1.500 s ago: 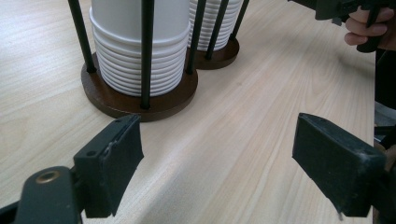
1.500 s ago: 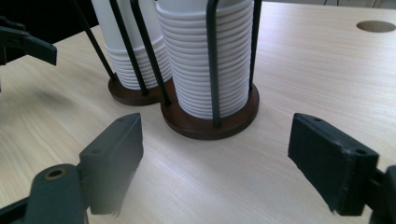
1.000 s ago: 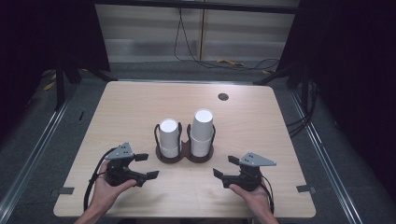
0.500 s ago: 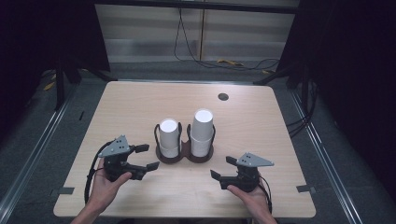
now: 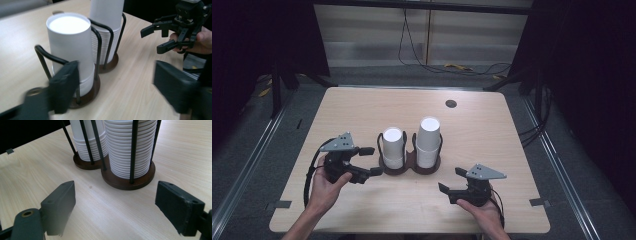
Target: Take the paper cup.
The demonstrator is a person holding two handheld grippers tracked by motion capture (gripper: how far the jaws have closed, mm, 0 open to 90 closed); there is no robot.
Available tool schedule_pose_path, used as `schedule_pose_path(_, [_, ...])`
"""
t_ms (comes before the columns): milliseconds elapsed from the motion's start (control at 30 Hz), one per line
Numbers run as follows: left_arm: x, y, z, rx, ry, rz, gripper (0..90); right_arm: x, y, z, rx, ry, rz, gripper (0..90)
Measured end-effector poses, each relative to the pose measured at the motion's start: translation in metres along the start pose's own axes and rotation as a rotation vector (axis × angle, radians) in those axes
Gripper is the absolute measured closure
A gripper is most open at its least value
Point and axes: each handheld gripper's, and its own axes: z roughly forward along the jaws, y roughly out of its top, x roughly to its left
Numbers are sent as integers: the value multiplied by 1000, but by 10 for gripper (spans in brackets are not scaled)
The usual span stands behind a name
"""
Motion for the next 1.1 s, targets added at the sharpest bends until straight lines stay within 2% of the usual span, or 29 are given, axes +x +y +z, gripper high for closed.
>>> schedule_pose_path(33, [3, 1, 0, -18, -21, -7, 157, 0, 0, 0, -3, 0, 3, 164])
schedule_pose_path(67, [3, 1, 0, -18, -21, -7, 220, 0, 0, 0, -3, 0, 3, 164])
schedule_pose_path(100, [3, 4, -1, -6, 17, 11, 249, -1, 0, 0, -1, -2, 5, 162])
schedule_pose_path(133, [2, 6, -1, 6, 47, 31, 226, -1, 0, 0, -3, 7, 9, 162])
schedule_pose_path(167, [2, 6, -1, 6, 47, 31, 209, -2, 0, 0, -3, 10, 7, 161])
schedule_pose_path(200, [1, 10, -2, 7, 74, 50, 212, -2, 0, 0, -4, 8, 6, 154])
schedule_pose_path(267, [3, 14, -3, 11, 69, 59, 214, -2, 0, 1, -3, 11, 6, 151])
schedule_pose_path(400, [5, 23, -2, 19, 60, 49, 214, 0, 0, 0, -1, 10, 3, 151])
schedule_pose_path(467, [6, 28, 0, 20, 70, 52, 214, 0, -1, 0, 2, 13, 2, 152])
schedule_pose_path(500, [9, 33, 2, 21, 69, 36, 214, 0, -1, 0, 2, 16, 4, 152])
schedule_pose_path(533, [9, 33, 2, 21, 69, 36, 214, 0, -1, 0, 1, 20, 5, 152])
schedule_pose_path(567, [13, 38, 3, 31, 54, 36, 214, 0, -1, 1, 1, 22, 6, 152])
schedule_pose_path(633, [15, 41, 5, 34, 55, 37, 213, 0, -1, 1, 0, 24, 5, 152])
schedule_pose_path(667, [16, 44, 7, 56, 54, 41, 214, -1, -2, 0, 0, 26, 2, 152])
schedule_pose_path(800, [18, 51, 12, 73, 59, 35, 214, -1, -2, 1, 7, 23, 7, 152])
schedule_pose_path(933, [24, 60, 18, 113, 93, 35, 220, 0, -2, 1, 7, 29, 5, 153])
schedule_pose_path(967, [25, 61, 19, 121, 93, 46, 223, 0, -2, 1, 9, 29, 5, 153])
schedule_pose_path(1067, [27, 64, 23, 137, 73, 35, 247, 0, -3, 1, 17, 30, 7, 153])
schedule_pose_path(1100, [28, 66, 25, 144, 78, 36, 240, 0, -3, 1, 17, 33, 8, 153])
